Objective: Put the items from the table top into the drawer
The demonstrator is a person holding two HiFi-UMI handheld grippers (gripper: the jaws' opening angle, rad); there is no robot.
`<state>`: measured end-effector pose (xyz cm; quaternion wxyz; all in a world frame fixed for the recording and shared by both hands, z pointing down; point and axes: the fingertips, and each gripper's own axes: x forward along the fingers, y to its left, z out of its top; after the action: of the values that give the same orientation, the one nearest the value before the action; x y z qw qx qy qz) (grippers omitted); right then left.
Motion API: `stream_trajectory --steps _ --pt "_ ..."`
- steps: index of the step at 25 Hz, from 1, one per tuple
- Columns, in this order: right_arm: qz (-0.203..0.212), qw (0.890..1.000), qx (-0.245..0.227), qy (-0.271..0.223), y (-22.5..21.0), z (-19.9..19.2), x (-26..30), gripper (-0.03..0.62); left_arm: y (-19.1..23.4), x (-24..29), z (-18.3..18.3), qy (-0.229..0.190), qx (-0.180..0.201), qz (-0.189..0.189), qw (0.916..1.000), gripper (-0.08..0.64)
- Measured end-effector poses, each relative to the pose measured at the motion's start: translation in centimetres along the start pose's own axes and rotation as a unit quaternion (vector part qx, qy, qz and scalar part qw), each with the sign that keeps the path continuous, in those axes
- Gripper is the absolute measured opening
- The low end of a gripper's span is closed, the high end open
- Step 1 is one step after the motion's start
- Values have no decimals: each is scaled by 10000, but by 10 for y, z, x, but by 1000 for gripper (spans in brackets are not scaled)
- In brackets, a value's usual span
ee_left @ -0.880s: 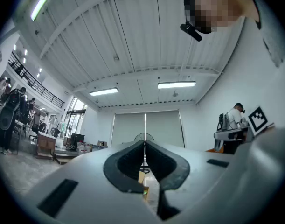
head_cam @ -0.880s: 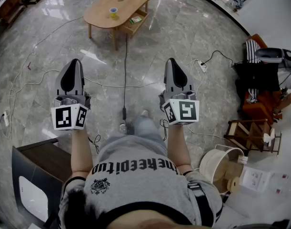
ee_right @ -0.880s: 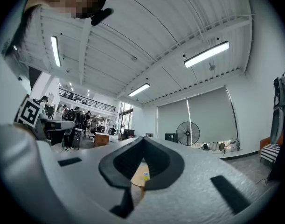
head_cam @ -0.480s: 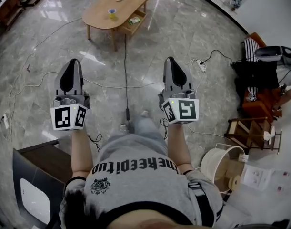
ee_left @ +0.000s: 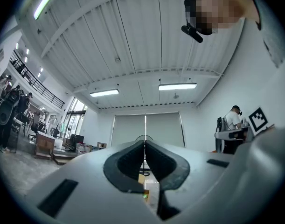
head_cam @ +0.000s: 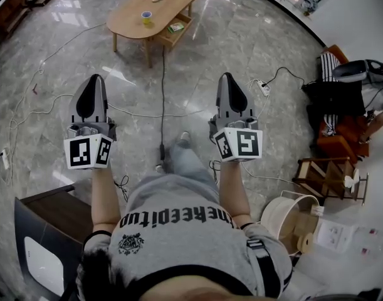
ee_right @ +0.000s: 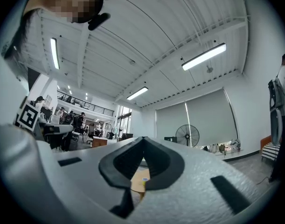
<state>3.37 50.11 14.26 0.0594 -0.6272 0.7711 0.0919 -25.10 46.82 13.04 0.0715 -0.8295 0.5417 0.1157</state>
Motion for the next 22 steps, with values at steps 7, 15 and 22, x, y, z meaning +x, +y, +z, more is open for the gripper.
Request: stream_trajectory --steps 7,15,22 --pt "115 9998 173 71 -33 -22 48 0 2 51 -18 72 69 103 9999 12" --pt "517 9986 135 52 -77 -46 151 0 11 147 -43 34 115 274 9996 12" --pt "811 9966 136 79 -127 -65 233 0 7 236 -65 74 106 408 9991 12"
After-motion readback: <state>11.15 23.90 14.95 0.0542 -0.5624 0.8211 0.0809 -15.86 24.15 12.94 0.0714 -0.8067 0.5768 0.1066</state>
